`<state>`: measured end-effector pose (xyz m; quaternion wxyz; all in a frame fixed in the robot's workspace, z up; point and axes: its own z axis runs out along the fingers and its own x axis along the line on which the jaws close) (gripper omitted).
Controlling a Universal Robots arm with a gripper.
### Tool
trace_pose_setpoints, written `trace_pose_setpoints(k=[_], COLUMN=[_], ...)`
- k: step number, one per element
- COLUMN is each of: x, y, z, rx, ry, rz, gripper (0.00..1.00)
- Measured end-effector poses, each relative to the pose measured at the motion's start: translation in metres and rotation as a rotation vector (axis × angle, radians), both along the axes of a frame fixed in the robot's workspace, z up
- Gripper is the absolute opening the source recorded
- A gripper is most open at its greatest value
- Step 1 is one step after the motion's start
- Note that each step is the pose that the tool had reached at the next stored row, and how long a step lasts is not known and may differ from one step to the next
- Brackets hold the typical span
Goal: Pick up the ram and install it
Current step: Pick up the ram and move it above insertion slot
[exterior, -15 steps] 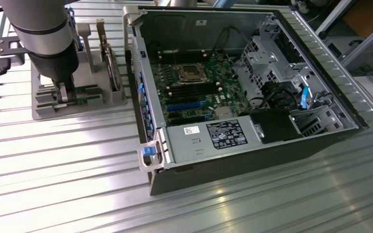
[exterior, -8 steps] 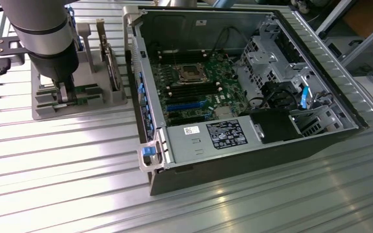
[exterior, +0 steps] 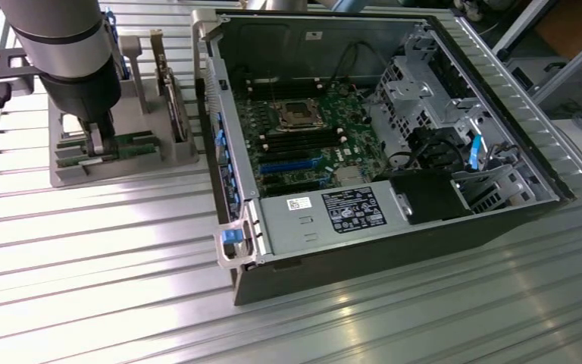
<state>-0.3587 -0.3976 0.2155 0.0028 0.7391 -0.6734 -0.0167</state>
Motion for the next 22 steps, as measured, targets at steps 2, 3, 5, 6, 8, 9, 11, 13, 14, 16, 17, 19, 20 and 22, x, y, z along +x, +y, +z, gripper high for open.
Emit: trace_pose_setpoints(k=[2,3,5,6,8,9,11,13,14,16,17,19,20,22], x=[0.000,0.000,0.000,0.000,0.000,0.000,0.000,0.000,0.000,0.000,0.000,0.000,0.000,0.000], y=[0.0000,0.0000,0.0000,0.0000,0.0000,0.0000,0.0000,0.0000,0.0000,0.0000,0.0000,0.0000,0.0000,0.0000], z=[0.0029,0.0045,0.0065,0.0074,0.0109,0.0129,0.0149,0.0174,0.0189,0.0207,0.0217,0.0244,0.0253,0.0282], rx=[0.0000,0.0000,0.0000,0.0000,0.0000,0.0000,-0.0001,0.0000,-0.0001,0.0000,0.0000,0.0000,0.0000,-0.0001], ry=[0.0000,-0.0001,0.0000,0.0000,0.0000,0.0000,0.0000,-0.0001,0.0000,-0.0001,0.0000,0.0000,0.0000,0.0001], rz=[0.000,0.000,0.000,0.000,0.000,0.000,0.000,0.000,0.000,0.000,0.000,0.000,0.000,0.000], gripper=[0.13,0.13,0.13,0.13,0.13,0.13,0.13,0.13,0.13,0.13,0.13,0.13,0.13,0.13])
